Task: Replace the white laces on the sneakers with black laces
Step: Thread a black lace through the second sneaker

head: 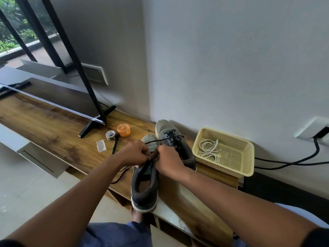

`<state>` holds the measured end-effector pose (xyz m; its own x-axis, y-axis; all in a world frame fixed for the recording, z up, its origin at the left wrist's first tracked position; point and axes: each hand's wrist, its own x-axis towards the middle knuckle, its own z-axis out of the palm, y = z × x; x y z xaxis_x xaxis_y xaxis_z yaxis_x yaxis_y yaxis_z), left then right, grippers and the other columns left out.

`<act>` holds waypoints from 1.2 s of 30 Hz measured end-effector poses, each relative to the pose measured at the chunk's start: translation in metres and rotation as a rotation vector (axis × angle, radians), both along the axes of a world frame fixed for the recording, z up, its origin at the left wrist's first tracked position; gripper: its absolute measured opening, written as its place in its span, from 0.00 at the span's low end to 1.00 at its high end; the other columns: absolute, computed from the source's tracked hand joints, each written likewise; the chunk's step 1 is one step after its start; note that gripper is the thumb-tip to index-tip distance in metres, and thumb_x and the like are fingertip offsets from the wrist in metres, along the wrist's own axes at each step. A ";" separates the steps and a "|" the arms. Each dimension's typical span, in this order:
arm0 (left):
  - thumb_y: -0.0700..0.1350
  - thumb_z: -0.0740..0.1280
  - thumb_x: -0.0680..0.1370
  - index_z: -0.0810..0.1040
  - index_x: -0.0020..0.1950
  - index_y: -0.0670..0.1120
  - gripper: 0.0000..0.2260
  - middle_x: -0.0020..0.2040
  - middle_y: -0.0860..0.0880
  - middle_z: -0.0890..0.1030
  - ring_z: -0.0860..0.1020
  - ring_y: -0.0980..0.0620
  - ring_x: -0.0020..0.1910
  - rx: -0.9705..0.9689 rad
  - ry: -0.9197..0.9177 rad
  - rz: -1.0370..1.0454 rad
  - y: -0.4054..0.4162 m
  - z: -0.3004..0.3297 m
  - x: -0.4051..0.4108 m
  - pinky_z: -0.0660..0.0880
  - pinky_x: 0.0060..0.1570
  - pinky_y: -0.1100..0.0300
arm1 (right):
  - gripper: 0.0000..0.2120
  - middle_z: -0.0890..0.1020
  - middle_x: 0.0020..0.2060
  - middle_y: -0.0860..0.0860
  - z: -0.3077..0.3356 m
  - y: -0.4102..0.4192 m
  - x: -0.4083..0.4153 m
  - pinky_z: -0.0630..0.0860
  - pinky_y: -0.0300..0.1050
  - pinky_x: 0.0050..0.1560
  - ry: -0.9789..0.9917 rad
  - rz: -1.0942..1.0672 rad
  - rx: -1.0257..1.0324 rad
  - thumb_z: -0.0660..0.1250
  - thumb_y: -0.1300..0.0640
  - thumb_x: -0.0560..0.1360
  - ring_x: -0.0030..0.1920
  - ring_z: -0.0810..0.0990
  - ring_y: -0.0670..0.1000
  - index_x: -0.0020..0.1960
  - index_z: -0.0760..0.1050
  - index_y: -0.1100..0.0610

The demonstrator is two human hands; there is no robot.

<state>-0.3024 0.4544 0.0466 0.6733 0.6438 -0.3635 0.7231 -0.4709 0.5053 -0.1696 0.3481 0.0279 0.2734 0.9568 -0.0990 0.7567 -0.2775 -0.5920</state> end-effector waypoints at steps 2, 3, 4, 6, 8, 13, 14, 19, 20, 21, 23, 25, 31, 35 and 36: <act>0.40 0.71 0.78 0.87 0.52 0.45 0.06 0.50 0.46 0.86 0.84 0.48 0.52 -0.097 -0.014 -0.015 0.003 0.005 -0.002 0.82 0.50 0.57 | 0.03 0.83 0.43 0.57 -0.002 0.002 -0.003 0.82 0.56 0.49 -0.058 0.008 0.045 0.68 0.64 0.75 0.47 0.82 0.61 0.47 0.79 0.60; 0.43 0.72 0.77 0.87 0.53 0.46 0.07 0.51 0.46 0.86 0.84 0.47 0.52 -0.141 -0.038 -0.004 0.004 0.008 -0.004 0.81 0.50 0.56 | 0.02 0.83 0.42 0.57 -0.003 0.003 -0.003 0.82 0.57 0.48 -0.074 0.018 0.068 0.68 0.64 0.75 0.46 0.82 0.61 0.45 0.79 0.60; 0.47 0.74 0.75 0.86 0.54 0.47 0.10 0.51 0.47 0.85 0.83 0.47 0.52 -0.175 -0.070 0.002 0.005 0.010 -0.006 0.80 0.49 0.54 | 0.02 0.83 0.41 0.56 -0.004 0.004 -0.004 0.82 0.57 0.48 -0.083 0.030 0.086 0.67 0.64 0.75 0.45 0.82 0.61 0.45 0.79 0.60; 0.52 0.76 0.72 0.82 0.60 0.53 0.17 0.51 0.50 0.84 0.82 0.51 0.51 -0.229 -0.128 -0.015 0.006 0.013 -0.009 0.78 0.47 0.54 | 0.03 0.84 0.42 0.55 -0.005 0.006 -0.005 0.82 0.58 0.49 -0.086 0.061 0.115 0.67 0.62 0.76 0.44 0.83 0.59 0.46 0.81 0.59; 0.52 0.76 0.76 0.78 0.65 0.56 0.18 0.55 0.50 0.82 0.80 0.51 0.55 -0.221 -0.136 -0.064 0.007 0.011 -0.012 0.80 0.52 0.52 | 0.05 0.84 0.41 0.54 -0.005 0.007 -0.005 0.82 0.54 0.47 -0.089 0.090 0.134 0.66 0.61 0.77 0.43 0.84 0.58 0.49 0.82 0.59; 0.56 0.75 0.73 0.82 0.60 0.61 0.16 0.60 0.54 0.80 0.78 0.54 0.61 -0.181 -0.117 -0.128 0.011 0.009 -0.017 0.78 0.63 0.48 | 0.12 0.73 0.32 0.46 -0.003 0.006 0.002 0.69 0.46 0.39 -0.038 0.095 0.147 0.70 0.56 0.72 0.39 0.79 0.57 0.35 0.68 0.50; 0.58 0.75 0.72 0.82 0.59 0.62 0.16 0.58 0.54 0.80 0.78 0.55 0.60 -0.168 -0.108 -0.140 0.010 0.009 -0.017 0.78 0.63 0.49 | 0.15 0.72 0.32 0.46 -0.002 0.007 0.004 0.68 0.46 0.39 -0.027 0.092 0.145 0.71 0.56 0.71 0.40 0.79 0.57 0.34 0.66 0.49; 0.55 0.76 0.74 0.82 0.64 0.55 0.19 0.59 0.53 0.81 0.78 0.54 0.60 -0.150 -0.082 -0.136 0.009 0.007 -0.014 0.78 0.64 0.48 | 0.08 0.78 0.36 0.52 -0.008 0.008 0.010 0.69 0.47 0.37 -0.033 0.089 0.134 0.69 0.57 0.73 0.39 0.78 0.56 0.39 0.71 0.55; 0.53 0.77 0.75 0.82 0.64 0.54 0.18 0.60 0.53 0.81 0.78 0.54 0.60 -0.157 -0.079 -0.140 0.009 0.006 -0.014 0.77 0.64 0.47 | 0.07 0.78 0.36 0.51 -0.009 0.008 0.011 0.69 0.47 0.37 -0.028 0.087 0.138 0.68 0.57 0.74 0.39 0.78 0.56 0.39 0.72 0.55; 0.52 0.77 0.76 0.82 0.64 0.54 0.17 0.59 0.53 0.81 0.78 0.54 0.60 -0.162 -0.077 -0.143 0.010 0.006 -0.014 0.77 0.64 0.48 | 0.07 0.77 0.36 0.51 -0.010 0.009 0.012 0.70 0.47 0.37 -0.015 0.088 0.137 0.68 0.57 0.74 0.39 0.78 0.55 0.39 0.72 0.55; 0.51 0.77 0.76 0.82 0.64 0.54 0.17 0.59 0.52 0.81 0.78 0.53 0.59 -0.158 -0.068 -0.141 0.010 0.005 -0.012 0.77 0.64 0.47 | 0.06 0.78 0.36 0.51 -0.009 0.009 0.012 0.70 0.47 0.37 -0.001 0.080 0.134 0.68 0.57 0.74 0.39 0.78 0.56 0.39 0.73 0.55; 0.50 0.77 0.76 0.82 0.64 0.53 0.17 0.58 0.51 0.81 0.79 0.52 0.58 -0.155 -0.066 -0.136 0.010 0.005 -0.010 0.77 0.63 0.46 | 0.07 0.79 0.36 0.52 -0.007 0.010 0.014 0.72 0.50 0.37 0.007 0.060 0.149 0.66 0.57 0.74 0.38 0.78 0.56 0.38 0.73 0.56; 0.48 0.76 0.76 0.79 0.61 0.63 0.17 0.56 0.57 0.77 0.76 0.58 0.56 -0.163 -0.075 -0.126 0.011 0.006 -0.010 0.73 0.52 0.61 | 0.09 0.78 0.32 0.49 0.011 0.007 0.027 0.71 0.48 0.33 0.005 -0.007 0.242 0.66 0.55 0.76 0.33 0.76 0.51 0.38 0.75 0.56; 0.49 0.77 0.76 0.80 0.67 0.60 0.20 0.60 0.56 0.76 0.74 0.59 0.58 -0.148 -0.031 -0.121 0.012 0.005 -0.010 0.73 0.55 0.61 | 0.09 0.76 0.30 0.48 0.032 0.009 0.037 0.67 0.47 0.33 -0.028 -0.126 0.332 0.66 0.55 0.76 0.34 0.75 0.48 0.38 0.72 0.56; 0.50 0.77 0.75 0.80 0.66 0.60 0.20 0.61 0.56 0.75 0.74 0.59 0.58 -0.147 -0.032 -0.120 0.012 0.005 -0.010 0.73 0.56 0.60 | 0.09 0.78 0.31 0.47 0.038 0.010 0.039 0.69 0.47 0.34 0.039 -0.151 0.366 0.65 0.56 0.76 0.34 0.77 0.47 0.38 0.72 0.56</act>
<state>-0.3128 0.4660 0.0519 0.7544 0.4999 -0.4254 0.6491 -0.4719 0.5966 -0.1307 0.3582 0.0661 0.4167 0.8800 0.2280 0.6984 -0.1493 -0.7000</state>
